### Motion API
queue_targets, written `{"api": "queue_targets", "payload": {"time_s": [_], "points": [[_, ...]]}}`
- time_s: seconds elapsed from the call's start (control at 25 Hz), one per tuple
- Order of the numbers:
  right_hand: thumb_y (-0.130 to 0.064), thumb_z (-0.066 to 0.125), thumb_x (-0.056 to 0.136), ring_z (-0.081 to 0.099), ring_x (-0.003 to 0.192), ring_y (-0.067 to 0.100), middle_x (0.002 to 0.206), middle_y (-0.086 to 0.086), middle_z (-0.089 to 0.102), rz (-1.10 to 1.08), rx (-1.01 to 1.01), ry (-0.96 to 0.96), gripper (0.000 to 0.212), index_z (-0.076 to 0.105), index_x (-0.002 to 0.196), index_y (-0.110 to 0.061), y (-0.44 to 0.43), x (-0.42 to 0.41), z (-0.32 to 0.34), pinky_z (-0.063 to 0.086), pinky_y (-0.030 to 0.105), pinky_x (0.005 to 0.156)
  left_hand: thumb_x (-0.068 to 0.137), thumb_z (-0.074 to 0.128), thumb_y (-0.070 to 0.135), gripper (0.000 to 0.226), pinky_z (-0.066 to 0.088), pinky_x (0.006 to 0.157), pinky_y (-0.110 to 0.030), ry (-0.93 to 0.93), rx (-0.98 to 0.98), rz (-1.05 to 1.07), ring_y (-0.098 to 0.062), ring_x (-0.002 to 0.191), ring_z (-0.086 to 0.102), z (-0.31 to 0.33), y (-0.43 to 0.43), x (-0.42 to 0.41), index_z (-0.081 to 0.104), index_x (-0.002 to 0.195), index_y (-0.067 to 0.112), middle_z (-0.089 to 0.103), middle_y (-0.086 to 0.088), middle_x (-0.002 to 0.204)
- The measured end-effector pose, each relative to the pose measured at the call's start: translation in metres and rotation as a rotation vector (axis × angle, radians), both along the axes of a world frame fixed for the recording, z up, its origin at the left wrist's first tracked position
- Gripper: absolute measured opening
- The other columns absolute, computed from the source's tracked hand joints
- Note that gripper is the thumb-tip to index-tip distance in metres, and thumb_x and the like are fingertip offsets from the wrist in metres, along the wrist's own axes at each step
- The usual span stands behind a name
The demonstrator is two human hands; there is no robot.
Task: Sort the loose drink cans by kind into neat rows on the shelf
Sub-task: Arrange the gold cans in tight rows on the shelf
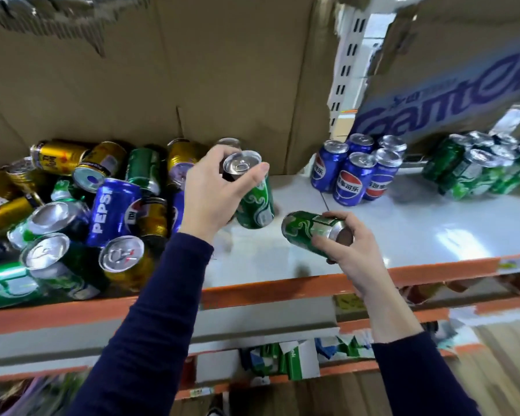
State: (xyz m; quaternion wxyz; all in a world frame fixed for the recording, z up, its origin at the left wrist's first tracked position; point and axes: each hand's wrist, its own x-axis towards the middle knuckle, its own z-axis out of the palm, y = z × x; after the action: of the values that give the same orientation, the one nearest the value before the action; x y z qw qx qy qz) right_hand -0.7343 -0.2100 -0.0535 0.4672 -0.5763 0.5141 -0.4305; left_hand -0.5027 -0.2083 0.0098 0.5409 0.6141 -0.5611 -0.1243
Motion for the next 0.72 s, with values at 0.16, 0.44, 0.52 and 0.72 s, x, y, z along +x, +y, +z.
{"api": "queue_targets", "payload": {"time_s": [0.16, 0.44, 0.52, 0.72], "points": [[-0.025, 0.083, 0.071, 0.057, 0.078, -0.009, 0.089, -0.018, 0.063, -0.157, -0.093, 0.055, 0.043, 0.061, 0.105, -0.038, -0.006, -0.098, 0.002, 0.047, 0.011, 0.07, 0.071, 0.073, 0.055, 0.039, 0.038, 0.059, -0.004, 0.084, 0.036, -0.074, 0.011, 0.072, 0.057, -0.017, -0.011, -0.095, 0.061, 0.089, 0.022, 0.062, 0.018, 0.076], [-0.039, 0.084, 0.066, 0.06, 0.083, -0.009, 0.091, -0.017, 0.065, -0.365, -0.143, 0.049, 0.042, 0.058, 0.099, -0.036, -0.01, -0.262, 0.006, 0.045, 0.006, 0.07, 0.065, 0.075, 0.058, 0.044, 0.045, 0.065, -0.01, 0.127, 0.001, -0.139, 0.003, 0.078, 0.062, -0.038, -0.031, -0.267, 0.064, 0.091, 0.024, 0.065, 0.017, 0.082], [-0.044, 0.083, 0.063, 0.062, 0.086, -0.002, 0.092, -0.017, 0.066, -0.383, -0.151, 0.066, 0.045, 0.059, 0.1, -0.036, -0.01, -0.298, 0.008, 0.049, 0.015, 0.075, 0.066, 0.075, 0.059, 0.044, 0.045, 0.066, -0.01, 0.108, -0.005, -0.168, 0.004, 0.078, 0.062, -0.039, -0.039, -0.304, 0.064, 0.091, 0.025, 0.065, 0.018, 0.083], [-0.047, 0.081, 0.063, 0.062, 0.09, -0.001, 0.096, -0.023, 0.065, -0.447, -0.176, 0.068, 0.048, 0.059, 0.105, -0.039, -0.027, -0.357, 0.005, 0.048, 0.02, 0.079, 0.066, 0.067, 0.068, 0.052, 0.047, 0.068, -0.012, 0.066, 0.006, -0.286, 0.0, 0.08, 0.063, -0.046, -0.068, -0.372, 0.064, 0.094, 0.024, 0.066, 0.016, 0.085]]}}
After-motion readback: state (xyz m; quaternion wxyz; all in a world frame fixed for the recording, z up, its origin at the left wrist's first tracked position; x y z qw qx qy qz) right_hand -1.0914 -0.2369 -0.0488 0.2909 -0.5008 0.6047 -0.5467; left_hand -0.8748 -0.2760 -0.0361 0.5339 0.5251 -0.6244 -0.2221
